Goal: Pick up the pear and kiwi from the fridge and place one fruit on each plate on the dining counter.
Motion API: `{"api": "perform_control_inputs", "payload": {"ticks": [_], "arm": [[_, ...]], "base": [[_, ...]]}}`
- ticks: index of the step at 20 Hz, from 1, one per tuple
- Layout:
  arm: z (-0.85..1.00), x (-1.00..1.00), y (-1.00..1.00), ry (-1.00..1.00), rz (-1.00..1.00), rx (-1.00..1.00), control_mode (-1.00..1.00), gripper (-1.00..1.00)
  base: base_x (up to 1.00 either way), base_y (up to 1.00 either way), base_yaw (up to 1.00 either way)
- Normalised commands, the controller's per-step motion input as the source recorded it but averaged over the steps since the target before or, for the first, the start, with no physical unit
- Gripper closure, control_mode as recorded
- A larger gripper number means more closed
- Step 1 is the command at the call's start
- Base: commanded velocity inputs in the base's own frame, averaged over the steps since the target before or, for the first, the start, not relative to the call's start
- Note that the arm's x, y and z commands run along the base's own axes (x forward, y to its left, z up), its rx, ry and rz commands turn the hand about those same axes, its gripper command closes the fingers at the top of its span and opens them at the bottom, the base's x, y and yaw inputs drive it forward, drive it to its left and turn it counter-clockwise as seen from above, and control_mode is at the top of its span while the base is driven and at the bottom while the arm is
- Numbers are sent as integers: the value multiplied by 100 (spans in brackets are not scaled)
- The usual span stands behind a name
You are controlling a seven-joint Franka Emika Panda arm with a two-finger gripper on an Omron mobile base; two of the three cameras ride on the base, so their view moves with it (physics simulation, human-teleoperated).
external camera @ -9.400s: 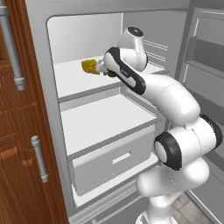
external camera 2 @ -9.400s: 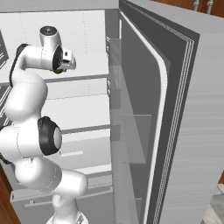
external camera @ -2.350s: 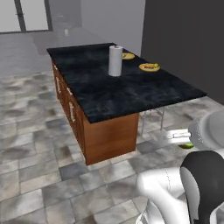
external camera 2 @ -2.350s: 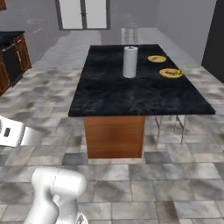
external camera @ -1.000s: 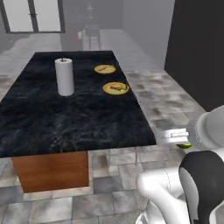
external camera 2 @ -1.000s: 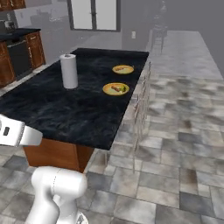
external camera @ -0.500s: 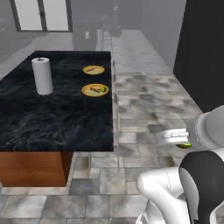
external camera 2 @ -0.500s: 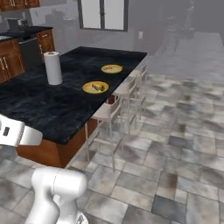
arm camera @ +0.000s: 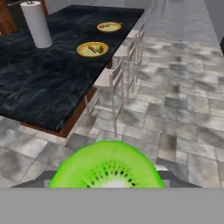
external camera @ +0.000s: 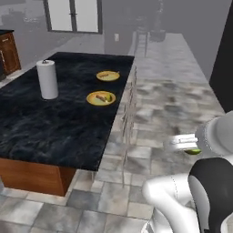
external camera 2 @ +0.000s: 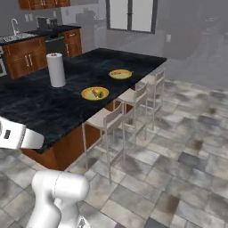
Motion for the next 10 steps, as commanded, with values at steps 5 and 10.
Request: {"api": "perform_control_inputs", "payload": {"ticks": [5,10], "arm": [[0,0,0,0,0,0,100,100],[0,0,0,0,0,0,100,100]], "base": [[79,-56,39],[100,-66,45]]}}
